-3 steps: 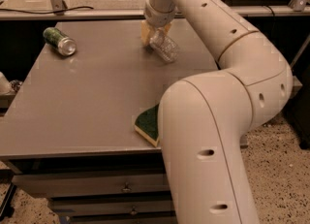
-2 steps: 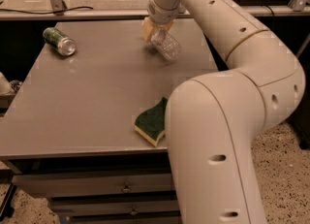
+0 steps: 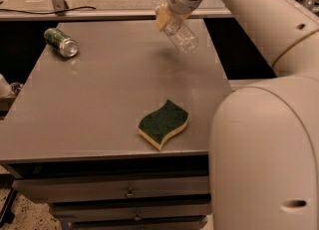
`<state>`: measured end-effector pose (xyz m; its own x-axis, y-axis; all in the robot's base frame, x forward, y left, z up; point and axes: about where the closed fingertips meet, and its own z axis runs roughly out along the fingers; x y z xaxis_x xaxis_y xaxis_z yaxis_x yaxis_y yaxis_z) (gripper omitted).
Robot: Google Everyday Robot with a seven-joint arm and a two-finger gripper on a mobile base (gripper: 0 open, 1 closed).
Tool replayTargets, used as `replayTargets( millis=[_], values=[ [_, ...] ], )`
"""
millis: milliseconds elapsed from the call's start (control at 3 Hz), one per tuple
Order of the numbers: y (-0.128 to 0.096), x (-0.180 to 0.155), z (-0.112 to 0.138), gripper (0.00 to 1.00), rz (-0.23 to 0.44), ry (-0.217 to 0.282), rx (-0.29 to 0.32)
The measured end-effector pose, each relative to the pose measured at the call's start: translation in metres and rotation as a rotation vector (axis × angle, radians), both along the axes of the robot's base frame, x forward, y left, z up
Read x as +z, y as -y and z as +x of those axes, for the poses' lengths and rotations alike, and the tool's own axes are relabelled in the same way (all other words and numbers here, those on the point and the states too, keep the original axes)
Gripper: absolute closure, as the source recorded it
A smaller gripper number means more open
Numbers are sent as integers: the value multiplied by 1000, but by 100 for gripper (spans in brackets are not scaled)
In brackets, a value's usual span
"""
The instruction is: Place water bottle upright
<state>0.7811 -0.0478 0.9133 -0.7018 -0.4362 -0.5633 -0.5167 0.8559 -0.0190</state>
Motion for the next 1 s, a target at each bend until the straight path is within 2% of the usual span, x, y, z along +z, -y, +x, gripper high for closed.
replayTargets(
  millis=[333, 667, 1000],
  values=[
    [12, 24, -19, 100, 114, 84, 23],
    [15, 48, -40, 100, 290, 200, 91],
    [14, 77, -54, 100, 458, 341, 166]
  ],
)
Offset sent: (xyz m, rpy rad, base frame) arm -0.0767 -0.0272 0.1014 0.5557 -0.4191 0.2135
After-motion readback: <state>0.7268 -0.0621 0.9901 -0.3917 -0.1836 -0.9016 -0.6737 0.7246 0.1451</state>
